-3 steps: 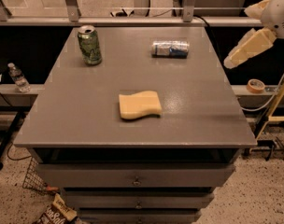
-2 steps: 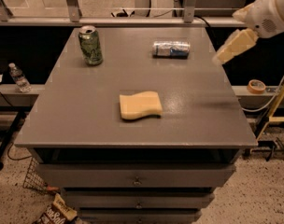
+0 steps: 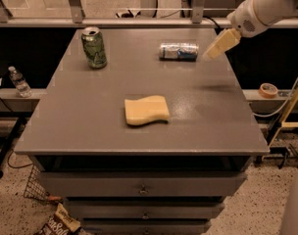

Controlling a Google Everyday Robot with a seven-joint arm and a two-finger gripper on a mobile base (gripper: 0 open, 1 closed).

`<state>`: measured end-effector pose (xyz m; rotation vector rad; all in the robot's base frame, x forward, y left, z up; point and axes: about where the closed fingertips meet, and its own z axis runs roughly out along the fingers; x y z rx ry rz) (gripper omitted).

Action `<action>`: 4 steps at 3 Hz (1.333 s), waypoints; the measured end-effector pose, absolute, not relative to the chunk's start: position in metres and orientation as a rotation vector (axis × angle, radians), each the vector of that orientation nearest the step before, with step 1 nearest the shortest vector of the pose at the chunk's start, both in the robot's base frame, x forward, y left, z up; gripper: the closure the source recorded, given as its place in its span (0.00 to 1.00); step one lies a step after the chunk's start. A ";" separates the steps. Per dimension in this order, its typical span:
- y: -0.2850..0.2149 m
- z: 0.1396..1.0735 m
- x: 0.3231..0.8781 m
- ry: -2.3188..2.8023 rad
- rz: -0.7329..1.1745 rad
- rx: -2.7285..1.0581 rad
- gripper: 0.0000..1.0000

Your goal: Move redbull can near sponge

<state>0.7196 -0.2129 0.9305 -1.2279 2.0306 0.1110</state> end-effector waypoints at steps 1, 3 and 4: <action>-0.200 0.920 0.743 2.022 0.123 -1.221 0.00; -0.164 0.879 0.775 2.042 0.185 -1.278 0.00; -0.149 0.862 0.785 2.054 0.218 -1.307 0.00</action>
Offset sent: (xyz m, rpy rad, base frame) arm 0.0673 0.0467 -0.0496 0.0097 0.0470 0.0414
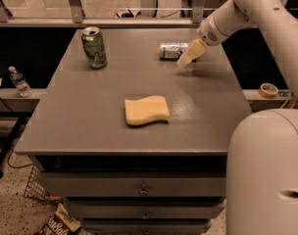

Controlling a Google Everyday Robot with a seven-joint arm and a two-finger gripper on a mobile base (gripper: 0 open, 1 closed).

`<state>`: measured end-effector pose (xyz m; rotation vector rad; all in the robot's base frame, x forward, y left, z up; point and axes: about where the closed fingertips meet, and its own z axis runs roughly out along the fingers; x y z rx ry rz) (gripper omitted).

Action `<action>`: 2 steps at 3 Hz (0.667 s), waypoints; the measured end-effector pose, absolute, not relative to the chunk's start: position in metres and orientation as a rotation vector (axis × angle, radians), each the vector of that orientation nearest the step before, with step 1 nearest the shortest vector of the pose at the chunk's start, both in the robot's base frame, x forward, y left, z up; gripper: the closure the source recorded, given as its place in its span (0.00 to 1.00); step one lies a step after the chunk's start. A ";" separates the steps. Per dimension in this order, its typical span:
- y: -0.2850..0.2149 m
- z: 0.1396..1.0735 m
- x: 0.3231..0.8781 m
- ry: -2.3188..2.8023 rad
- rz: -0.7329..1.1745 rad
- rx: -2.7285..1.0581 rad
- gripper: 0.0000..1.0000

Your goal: Move redbull can near sponge

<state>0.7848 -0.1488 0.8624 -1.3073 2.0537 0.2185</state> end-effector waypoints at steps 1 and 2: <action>-0.141 0.853 0.791 2.063 0.240 -1.319 0.16; -0.137 0.849 0.793 2.067 0.254 -1.330 0.38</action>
Offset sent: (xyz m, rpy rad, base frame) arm 0.0134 0.0098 -0.0083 0.0052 0.0377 0.0244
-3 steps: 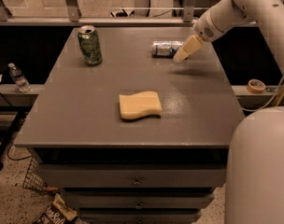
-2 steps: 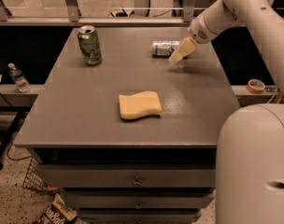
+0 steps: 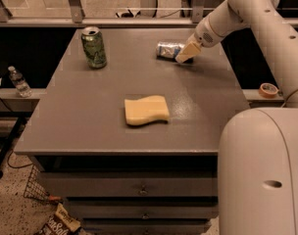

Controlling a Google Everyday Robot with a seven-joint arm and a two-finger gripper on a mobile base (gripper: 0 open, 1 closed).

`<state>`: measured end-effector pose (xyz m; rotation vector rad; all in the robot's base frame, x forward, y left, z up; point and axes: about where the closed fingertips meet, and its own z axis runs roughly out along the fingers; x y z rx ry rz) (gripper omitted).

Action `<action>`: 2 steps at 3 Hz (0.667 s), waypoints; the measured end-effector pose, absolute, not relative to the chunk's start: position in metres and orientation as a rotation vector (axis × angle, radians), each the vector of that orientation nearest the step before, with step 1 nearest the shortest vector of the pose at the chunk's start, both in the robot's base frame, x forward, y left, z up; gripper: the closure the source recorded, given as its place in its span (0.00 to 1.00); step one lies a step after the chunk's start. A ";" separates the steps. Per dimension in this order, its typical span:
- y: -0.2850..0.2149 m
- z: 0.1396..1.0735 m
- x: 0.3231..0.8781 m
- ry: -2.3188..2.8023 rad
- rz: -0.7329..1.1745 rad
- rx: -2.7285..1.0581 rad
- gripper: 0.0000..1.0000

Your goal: Move redbull can near sponge

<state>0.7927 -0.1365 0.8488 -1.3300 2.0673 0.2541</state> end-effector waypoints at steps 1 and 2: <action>-0.132 0.843 0.791 2.067 0.281 -1.349 0.69; -0.126 0.859 0.782 2.007 0.302 -1.376 0.92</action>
Offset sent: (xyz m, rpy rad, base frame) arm -0.0270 0.0126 0.0376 0.0575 -0.0607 0.1070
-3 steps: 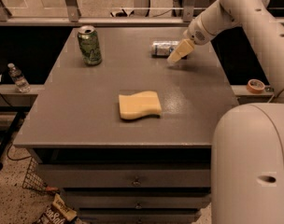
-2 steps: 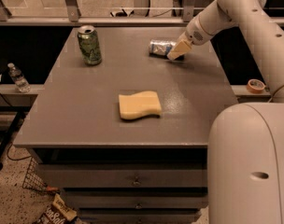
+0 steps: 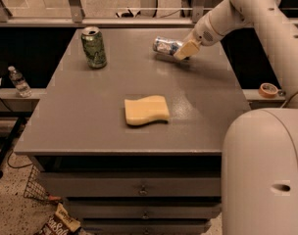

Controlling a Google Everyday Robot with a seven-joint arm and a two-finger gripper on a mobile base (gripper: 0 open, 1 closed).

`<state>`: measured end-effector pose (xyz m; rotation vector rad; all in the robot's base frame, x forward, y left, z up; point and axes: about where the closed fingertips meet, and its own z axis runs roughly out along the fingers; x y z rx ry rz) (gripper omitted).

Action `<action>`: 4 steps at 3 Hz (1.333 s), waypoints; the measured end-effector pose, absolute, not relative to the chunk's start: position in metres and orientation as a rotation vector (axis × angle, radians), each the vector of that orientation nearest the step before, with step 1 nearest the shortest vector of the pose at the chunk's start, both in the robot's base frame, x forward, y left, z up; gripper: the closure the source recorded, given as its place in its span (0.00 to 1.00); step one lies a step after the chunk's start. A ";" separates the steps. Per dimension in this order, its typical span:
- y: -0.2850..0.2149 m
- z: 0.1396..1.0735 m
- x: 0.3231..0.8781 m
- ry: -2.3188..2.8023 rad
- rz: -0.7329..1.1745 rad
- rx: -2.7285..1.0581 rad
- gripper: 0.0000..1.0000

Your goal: Move redbull can near sponge

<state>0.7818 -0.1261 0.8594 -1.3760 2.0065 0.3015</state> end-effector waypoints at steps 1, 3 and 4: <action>-0.121 0.889 0.751 1.898 0.317 -1.490 1.00; -0.107 0.902 0.655 1.771 0.411 -1.812 1.00; -0.100 0.888 0.622 1.770 0.471 -1.890 1.00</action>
Offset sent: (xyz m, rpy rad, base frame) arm -0.1487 0.0162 0.0598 -0.1087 -0.0135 0.4879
